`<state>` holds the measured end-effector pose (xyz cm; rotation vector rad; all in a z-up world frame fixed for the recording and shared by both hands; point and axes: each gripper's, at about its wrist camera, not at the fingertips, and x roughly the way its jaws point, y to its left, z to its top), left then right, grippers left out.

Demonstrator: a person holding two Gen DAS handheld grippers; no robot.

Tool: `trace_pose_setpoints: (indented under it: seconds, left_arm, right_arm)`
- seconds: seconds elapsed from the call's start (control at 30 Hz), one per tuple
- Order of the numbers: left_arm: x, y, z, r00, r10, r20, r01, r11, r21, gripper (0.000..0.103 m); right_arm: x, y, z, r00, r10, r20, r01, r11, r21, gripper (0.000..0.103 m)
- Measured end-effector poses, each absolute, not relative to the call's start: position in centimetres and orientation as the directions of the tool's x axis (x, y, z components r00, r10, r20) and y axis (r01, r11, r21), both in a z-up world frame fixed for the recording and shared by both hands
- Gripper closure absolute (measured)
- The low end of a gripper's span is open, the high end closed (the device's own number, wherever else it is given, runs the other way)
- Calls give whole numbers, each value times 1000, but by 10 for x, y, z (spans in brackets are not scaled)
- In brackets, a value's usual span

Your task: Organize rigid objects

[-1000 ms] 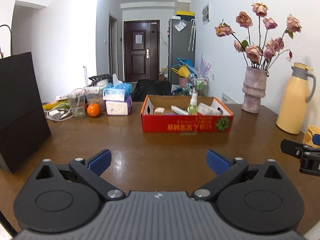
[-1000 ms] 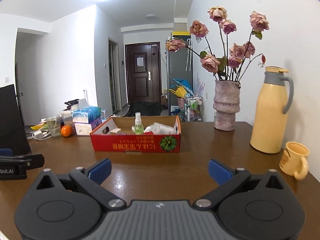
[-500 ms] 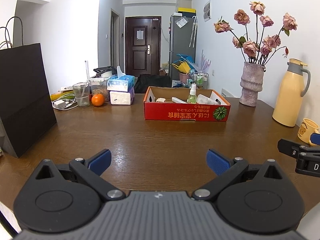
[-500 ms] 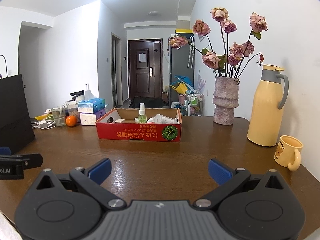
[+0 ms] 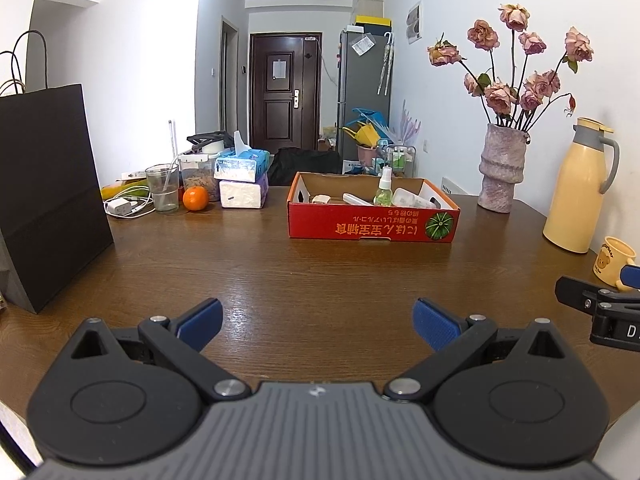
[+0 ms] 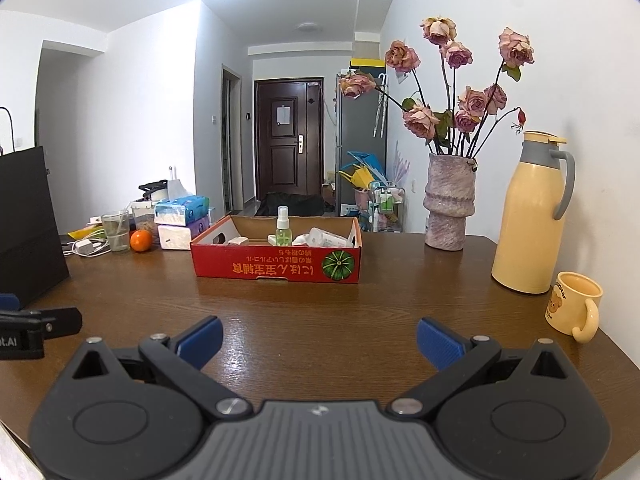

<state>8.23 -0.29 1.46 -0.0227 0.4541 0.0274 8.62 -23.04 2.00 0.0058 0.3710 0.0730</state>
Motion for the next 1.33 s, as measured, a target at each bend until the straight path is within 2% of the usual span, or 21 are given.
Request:
trace_pose_setpoints:
  seconds: [1.33]
  left_arm:
    - [89,-4,8,888,-15,-459,3,1000,-28,0]
  right_arm:
    - [87,-231,11,921,72,-382,-72,997,16,0]
